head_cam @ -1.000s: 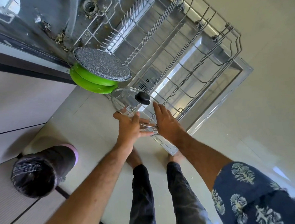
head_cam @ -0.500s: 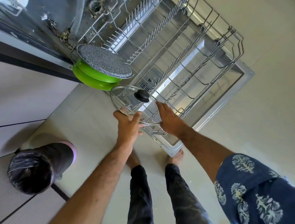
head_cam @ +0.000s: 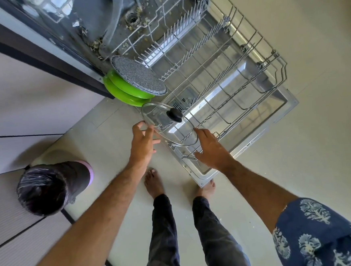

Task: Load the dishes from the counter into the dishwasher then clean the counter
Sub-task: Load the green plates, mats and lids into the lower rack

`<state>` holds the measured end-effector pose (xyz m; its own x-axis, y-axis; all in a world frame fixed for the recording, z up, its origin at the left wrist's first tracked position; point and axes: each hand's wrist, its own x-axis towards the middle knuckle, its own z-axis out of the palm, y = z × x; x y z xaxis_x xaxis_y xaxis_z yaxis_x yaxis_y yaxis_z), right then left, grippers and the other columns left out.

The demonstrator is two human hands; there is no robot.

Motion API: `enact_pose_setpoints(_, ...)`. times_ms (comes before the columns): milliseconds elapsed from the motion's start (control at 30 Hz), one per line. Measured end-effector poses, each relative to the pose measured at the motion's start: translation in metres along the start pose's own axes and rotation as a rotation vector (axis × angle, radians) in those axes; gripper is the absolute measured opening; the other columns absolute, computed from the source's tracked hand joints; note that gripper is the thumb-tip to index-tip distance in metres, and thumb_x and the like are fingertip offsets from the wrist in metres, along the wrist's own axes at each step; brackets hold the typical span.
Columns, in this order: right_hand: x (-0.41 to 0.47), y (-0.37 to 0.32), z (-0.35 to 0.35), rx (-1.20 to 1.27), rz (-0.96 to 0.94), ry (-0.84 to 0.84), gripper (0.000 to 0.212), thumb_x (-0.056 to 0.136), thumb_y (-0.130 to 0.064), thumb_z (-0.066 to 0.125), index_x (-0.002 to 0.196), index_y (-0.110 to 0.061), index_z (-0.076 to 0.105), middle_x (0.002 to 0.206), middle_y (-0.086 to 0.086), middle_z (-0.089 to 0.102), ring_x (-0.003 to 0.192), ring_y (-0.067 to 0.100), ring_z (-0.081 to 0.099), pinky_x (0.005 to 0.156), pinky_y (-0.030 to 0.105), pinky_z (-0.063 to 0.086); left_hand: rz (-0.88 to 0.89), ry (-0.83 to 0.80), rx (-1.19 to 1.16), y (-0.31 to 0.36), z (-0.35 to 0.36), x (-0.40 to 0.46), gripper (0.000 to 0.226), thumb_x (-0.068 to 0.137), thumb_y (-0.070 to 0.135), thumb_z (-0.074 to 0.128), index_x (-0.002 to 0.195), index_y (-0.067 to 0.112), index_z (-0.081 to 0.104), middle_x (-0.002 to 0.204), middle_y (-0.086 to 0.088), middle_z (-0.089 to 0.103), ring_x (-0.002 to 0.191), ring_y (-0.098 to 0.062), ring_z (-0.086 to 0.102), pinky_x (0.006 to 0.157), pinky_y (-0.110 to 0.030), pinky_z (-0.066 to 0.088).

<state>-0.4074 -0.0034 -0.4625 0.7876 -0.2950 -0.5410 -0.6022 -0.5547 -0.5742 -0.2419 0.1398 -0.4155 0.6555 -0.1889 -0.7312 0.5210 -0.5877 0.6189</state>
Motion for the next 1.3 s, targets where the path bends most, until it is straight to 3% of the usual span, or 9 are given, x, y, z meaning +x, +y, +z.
enact_pose_setpoints(200, -0.015, -0.053, -0.032, -0.119, -0.113, -0.027, 0.082, 0.088, -0.025, 0.070, 0.153, -0.012, 0.022, 0.154, 0.010, 0.032, 0.136, 0.027, 0.035, 0.110, 0.039, 0.035, 0.141, -0.031, 0.324, 0.003, -0.032, -0.043, 0.041, 0.100, 0.024, 0.052, 0.138, 0.009, 0.047, 0.131, -0.009, 0.056, 0.114, -0.019, 0.055, 0.089, -0.019, 0.036)
enact_pose_setpoints(267, -0.023, -0.078, -0.050, -0.184, -0.181, -0.028, 0.080, 0.087, -0.025, 0.070, 0.151, -0.010, 0.026, 0.151, 0.012, 0.035, 0.134, 0.030, 0.037, 0.110, 0.041, 0.037, 0.216, -0.011, 0.447, 0.009, -0.051, -0.070, 0.052, 0.093, 0.040, 0.050, 0.138, 0.013, 0.050, 0.135, -0.007, 0.053, 0.122, -0.021, 0.052, 0.100, -0.028, 0.037)
enact_pose_setpoints(400, -0.047, -0.139, -0.082, -0.325, -0.344, -0.073, 0.082, 0.085, -0.030, 0.067, 0.153, -0.009, 0.025, 0.152, 0.013, 0.033, 0.139, 0.032, 0.034, 0.114, 0.042, 0.032, 0.343, 0.130, 0.692, 0.022, -0.091, -0.139, 0.048, 0.094, 0.024, 0.058, 0.140, 0.017, 0.047, 0.142, -0.006, 0.047, 0.128, -0.027, 0.047, 0.106, -0.045, 0.038)
enact_pose_setpoints(500, -0.072, -0.194, -0.096, -0.424, -0.451, -0.101, 0.084, 0.087, -0.035, 0.066, 0.154, -0.009, 0.023, 0.155, 0.013, 0.030, 0.142, 0.033, 0.030, 0.117, 0.042, 0.027, 0.391, 0.195, 0.827, 0.024, -0.126, -0.191, 0.052, 0.091, 0.025, 0.056, 0.141, 0.016, 0.044, 0.150, -0.010, 0.040, 0.136, -0.032, 0.041, 0.107, -0.051, 0.038)
enact_pose_setpoints(667, -0.124, -0.285, -0.099, -0.591, -0.685, -0.072, 0.084, 0.089, -0.043, 0.061, 0.155, -0.009, 0.023, 0.157, 0.015, 0.029, 0.141, 0.035, 0.032, 0.117, 0.044, 0.025, 0.354, 0.354, 0.963, 0.013, -0.188, -0.283, 0.058, 0.098, 0.035, 0.050, 0.151, 0.018, 0.032, 0.164, -0.006, 0.018, 0.152, -0.032, 0.011, 0.118, -0.060, 0.018)
enact_pose_setpoints(833, -0.185, -0.395, -0.069, -0.686, -0.985, -0.064, 0.084, 0.088, -0.045, 0.060, 0.154, -0.008, 0.025, 0.156, 0.017, 0.032, 0.141, 0.036, 0.034, 0.116, 0.050, 0.029, 0.290, 0.588, 0.938, -0.011, -0.267, -0.376, 0.066, 0.098, 0.041, 0.048, 0.156, 0.019, 0.025, 0.166, -0.004, 0.010, 0.154, -0.030, -0.001, 0.120, -0.061, 0.008)
enact_pose_setpoints(967, -0.249, -0.488, -0.022, -0.681, -1.263, -0.036, 0.086, 0.080, -0.038, 0.072, 0.150, -0.003, 0.035, 0.148, 0.020, 0.043, 0.131, 0.039, 0.046, 0.108, 0.048, 0.039, 0.235, 0.775, 0.845, -0.051, -0.341, -0.464, 0.066, 0.096, 0.040, 0.050, 0.155, 0.018, 0.027, 0.166, -0.005, 0.011, 0.153, -0.032, 0.001, 0.118, -0.064, 0.009)
enact_pose_setpoints(1133, -0.348, -0.597, 0.067, -0.662, -1.546, -0.040, 0.081, 0.083, -0.033, 0.072, 0.149, -0.002, 0.036, 0.148, 0.021, 0.043, 0.131, 0.039, 0.046, 0.107, 0.052, 0.042, 0.033, 0.969, 0.774, -0.140, -0.428, -0.582, 0.062, 0.098, 0.039, 0.047, 0.153, 0.021, 0.027, 0.166, -0.002, 0.005, 0.153, -0.029, -0.006, 0.119, -0.063, 0.007)
enact_pose_setpoints(1300, -0.445, -0.672, 0.164, -0.629, -1.767, -0.176, 0.077, 0.084, -0.027, 0.072, 0.148, -0.002, 0.037, 0.149, 0.020, 0.041, 0.137, 0.035, 0.042, 0.111, 0.049, 0.038, -0.208, 1.114, 0.606, -0.248, -0.472, -0.687, 0.057, 0.098, 0.039, 0.046, 0.150, 0.023, 0.030, 0.164, -0.001, 0.013, 0.154, -0.028, 0.001, 0.119, -0.062, 0.013)
